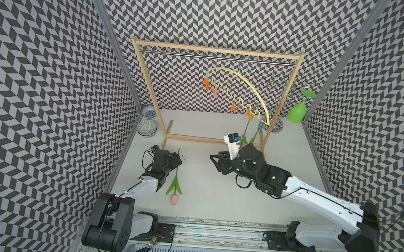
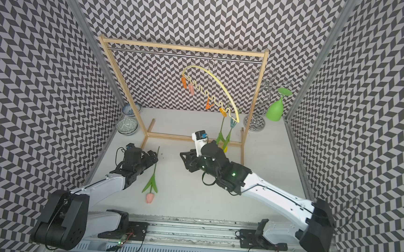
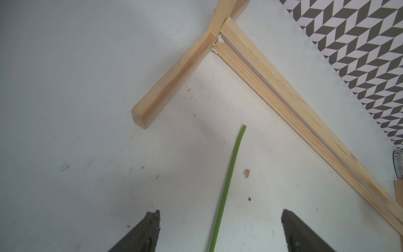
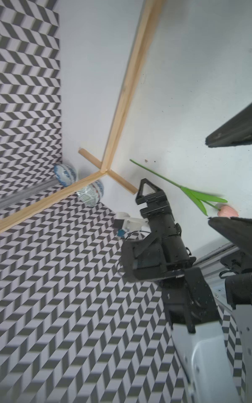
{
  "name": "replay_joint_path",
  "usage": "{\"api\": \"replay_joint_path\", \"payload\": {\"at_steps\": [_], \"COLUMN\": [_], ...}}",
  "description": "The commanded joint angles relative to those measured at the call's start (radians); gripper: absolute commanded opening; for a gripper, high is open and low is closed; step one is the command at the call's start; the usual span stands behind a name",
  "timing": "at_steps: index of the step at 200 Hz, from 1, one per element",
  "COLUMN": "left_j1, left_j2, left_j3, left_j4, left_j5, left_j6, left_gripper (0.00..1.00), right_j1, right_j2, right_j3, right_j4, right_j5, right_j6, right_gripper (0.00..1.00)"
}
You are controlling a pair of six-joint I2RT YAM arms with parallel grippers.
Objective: Dry the flowers on a clothes hanger
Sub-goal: Pick up the flower at the center of the board.
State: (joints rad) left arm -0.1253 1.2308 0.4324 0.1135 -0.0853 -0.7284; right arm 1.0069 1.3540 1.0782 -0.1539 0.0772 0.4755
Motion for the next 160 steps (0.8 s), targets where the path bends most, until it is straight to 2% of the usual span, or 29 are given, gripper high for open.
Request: {"api": "replay_joint_path", "payload": {"at_steps": [1, 43, 81, 101, 117, 132, 143, 160], "left_j1": [0.035, 0.153, 0.272, 0.301, 0.326, 0.344, 0.349, 0.352], "left_j2": [-0.056, -0.148, -0.087, -0.088, -0.095, -0.102, -0.105, -0.108], "left_j3": [0.027, 0.103, 0.233, 0.265, 0.283, 0.294, 0.301, 0.309], "left_j4": [-0.011, -0.048, -0.174, -0.221, -0.248, -0.263, -0.265, -0.27], "left_j5": [-0.011, 0.071, 0.219, 0.208, 0.209, 0.238, 0.256, 0.268], "left_j6": [-0.011, -0.085, -0.095, -0.104, -0.108, -0.105, -0.102, -0.098], "left_gripper": [0.92, 0.94, 0.94, 0.94, 0.94, 0.94, 0.93, 0.93], "right_j1": [0.04, 0.126, 0.168, 0.184, 0.187, 0.188, 0.188, 0.192], "right_j2": [0.132, 0.427, 0.708, 0.852, 0.97, 1.057, 1.103, 1.14], "right_j3": [0.016, 0.134, 0.402, 0.566, 0.72, 0.84, 0.916, 0.996], "right_j4": [0.092, 0.139, 0.032, -0.075, -0.189, -0.277, -0.328, -0.38], "right_j5": [0.021, 0.077, 0.108, 0.17, 0.199, 0.225, 0.236, 0.261], "right_j6": [0.031, 0.063, 0.104, 0.156, 0.208, 0.266, 0.297, 0.329], "right_gripper": [0.52, 0.52, 0.56, 0.57, 0.55, 0.47, 0.42, 0.39]}}
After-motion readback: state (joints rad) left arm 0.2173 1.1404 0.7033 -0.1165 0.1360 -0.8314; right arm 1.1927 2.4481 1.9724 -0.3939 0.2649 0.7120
